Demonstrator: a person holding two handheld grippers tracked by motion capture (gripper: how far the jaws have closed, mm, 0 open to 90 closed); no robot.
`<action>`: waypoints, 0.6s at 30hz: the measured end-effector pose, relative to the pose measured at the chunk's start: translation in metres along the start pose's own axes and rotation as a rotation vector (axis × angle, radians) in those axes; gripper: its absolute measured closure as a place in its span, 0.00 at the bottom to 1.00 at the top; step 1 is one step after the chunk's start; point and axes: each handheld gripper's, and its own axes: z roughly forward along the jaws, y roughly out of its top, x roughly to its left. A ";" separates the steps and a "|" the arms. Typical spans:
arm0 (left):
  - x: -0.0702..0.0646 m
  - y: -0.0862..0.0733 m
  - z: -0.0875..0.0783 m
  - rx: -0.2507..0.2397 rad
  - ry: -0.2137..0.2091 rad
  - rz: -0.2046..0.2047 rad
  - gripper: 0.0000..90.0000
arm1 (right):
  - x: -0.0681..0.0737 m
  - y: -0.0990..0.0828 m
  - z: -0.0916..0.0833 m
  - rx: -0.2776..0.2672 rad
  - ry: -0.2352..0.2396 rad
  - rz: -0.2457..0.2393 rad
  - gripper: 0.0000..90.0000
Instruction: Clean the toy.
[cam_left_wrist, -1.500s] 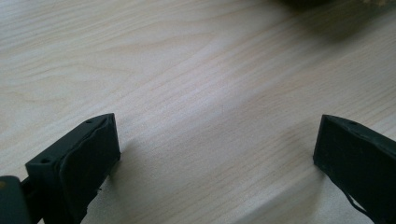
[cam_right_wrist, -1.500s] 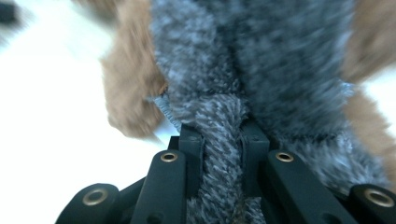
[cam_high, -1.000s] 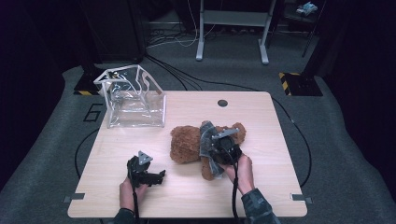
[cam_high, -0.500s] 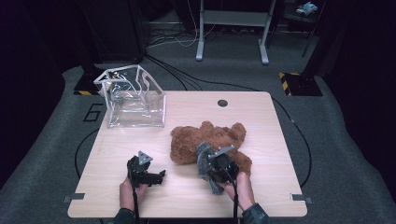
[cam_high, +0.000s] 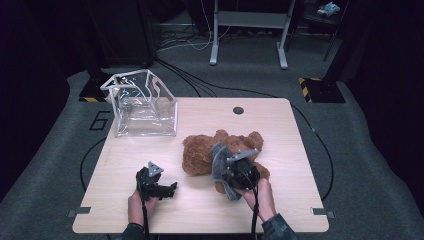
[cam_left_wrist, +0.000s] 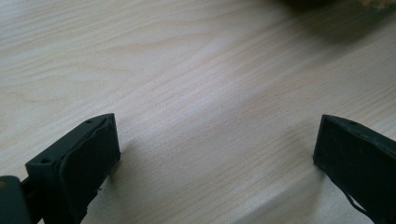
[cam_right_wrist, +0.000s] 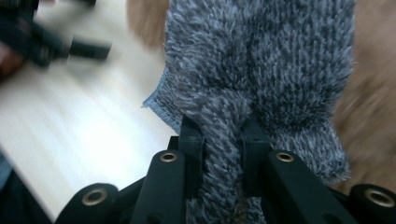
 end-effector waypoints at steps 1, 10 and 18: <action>0.000 0.000 0.000 0.000 0.000 0.000 0.00 | -0.001 0.004 -0.001 -0.013 -0.007 0.004 0.84; 0.000 0.000 0.000 0.000 0.000 0.000 0.00 | -0.007 0.022 0.024 0.019 -0.042 0.011 0.84; 0.000 0.000 0.000 0.000 0.000 0.000 0.00 | 0.007 -0.003 0.028 0.076 -0.023 -0.017 0.84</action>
